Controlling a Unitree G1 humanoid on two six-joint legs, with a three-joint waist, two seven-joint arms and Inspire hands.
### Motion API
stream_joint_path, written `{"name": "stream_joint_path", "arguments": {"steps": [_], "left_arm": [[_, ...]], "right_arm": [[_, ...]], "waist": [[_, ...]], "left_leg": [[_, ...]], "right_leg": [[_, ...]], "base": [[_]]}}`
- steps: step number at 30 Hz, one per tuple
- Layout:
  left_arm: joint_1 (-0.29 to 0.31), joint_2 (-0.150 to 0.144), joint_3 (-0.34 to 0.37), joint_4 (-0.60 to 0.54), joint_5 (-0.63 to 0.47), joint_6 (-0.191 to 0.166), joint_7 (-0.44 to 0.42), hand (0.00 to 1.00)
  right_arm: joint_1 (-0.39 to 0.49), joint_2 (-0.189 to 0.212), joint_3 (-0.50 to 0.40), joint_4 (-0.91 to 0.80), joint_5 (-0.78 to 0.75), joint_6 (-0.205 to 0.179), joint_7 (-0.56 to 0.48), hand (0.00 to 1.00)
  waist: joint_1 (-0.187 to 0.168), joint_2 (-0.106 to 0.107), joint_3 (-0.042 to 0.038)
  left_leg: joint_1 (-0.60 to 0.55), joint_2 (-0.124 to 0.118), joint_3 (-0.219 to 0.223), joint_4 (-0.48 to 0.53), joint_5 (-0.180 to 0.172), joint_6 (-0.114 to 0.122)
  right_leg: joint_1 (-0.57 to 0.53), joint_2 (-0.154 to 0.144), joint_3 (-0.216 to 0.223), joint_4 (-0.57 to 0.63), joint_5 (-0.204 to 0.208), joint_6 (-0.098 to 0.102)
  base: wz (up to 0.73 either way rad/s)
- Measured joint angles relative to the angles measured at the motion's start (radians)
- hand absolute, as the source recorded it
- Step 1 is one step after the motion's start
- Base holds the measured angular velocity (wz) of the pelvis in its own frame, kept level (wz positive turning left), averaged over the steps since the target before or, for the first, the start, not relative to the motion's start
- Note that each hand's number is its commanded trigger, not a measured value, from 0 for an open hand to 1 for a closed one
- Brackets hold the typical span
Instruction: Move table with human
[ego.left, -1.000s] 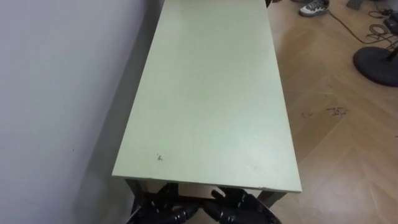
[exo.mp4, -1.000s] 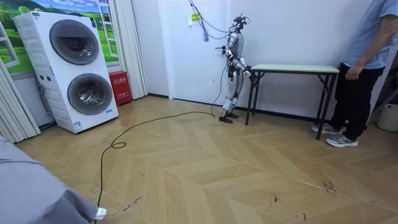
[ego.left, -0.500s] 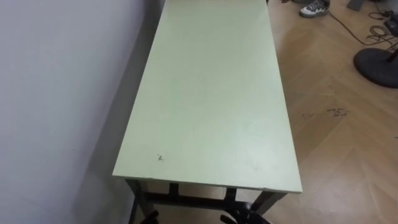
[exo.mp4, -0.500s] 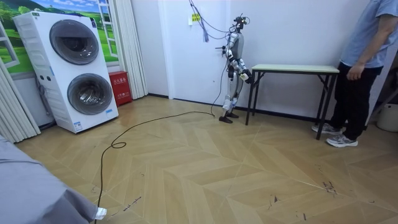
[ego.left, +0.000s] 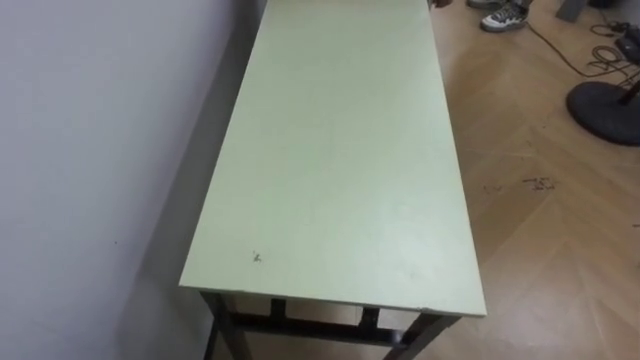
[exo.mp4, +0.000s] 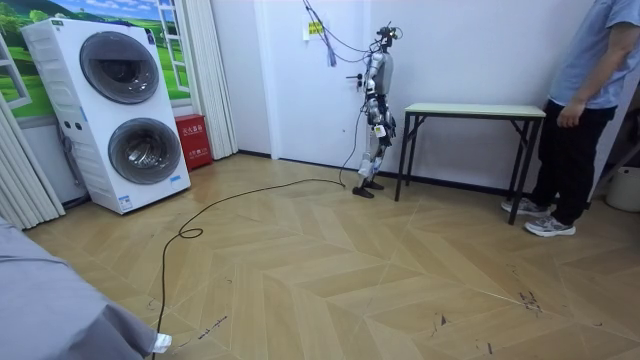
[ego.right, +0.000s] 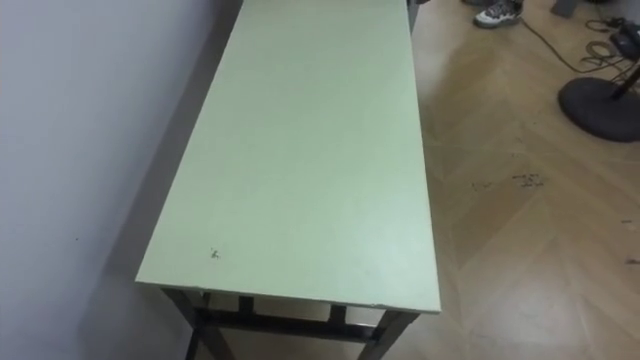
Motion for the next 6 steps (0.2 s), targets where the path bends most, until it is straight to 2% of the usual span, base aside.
{"name": "stream_joint_path", "arguments": {"steps": [3, 6], "left_arm": [[-0.019, -0.014, 0.052, 0.058, 0.09, -0.009, 0.052, 0.0], [-0.018, -0.031, 0.087, 0.07, 0.237, -0.009, 0.128, 0.0]], "right_arm": [[-0.005, 0.023, -0.041, 0.085, -0.011, -0.001, -0.037, 0.0], [-0.029, 0.041, -0.075, 0.135, -0.029, -0.005, -0.054, 0.0]], "waist": [[0.01, 0.004, 0.0013], [0.009, 0.004, 0.0009]], "left_leg": [[0.013, 0.0, 0.007, -0.007, -0.001, -0.001], [0.012, 0.0, 0.007, -0.008, -0.003, -0.002]], "right_leg": [[0.01, 0.001, 0.003, -0.003, 0.0, 0.0], [0.016, 0.002, -0.001, -0.014, 0.004, -0.005]], "base": [[-0.1], [-0.05]]}}
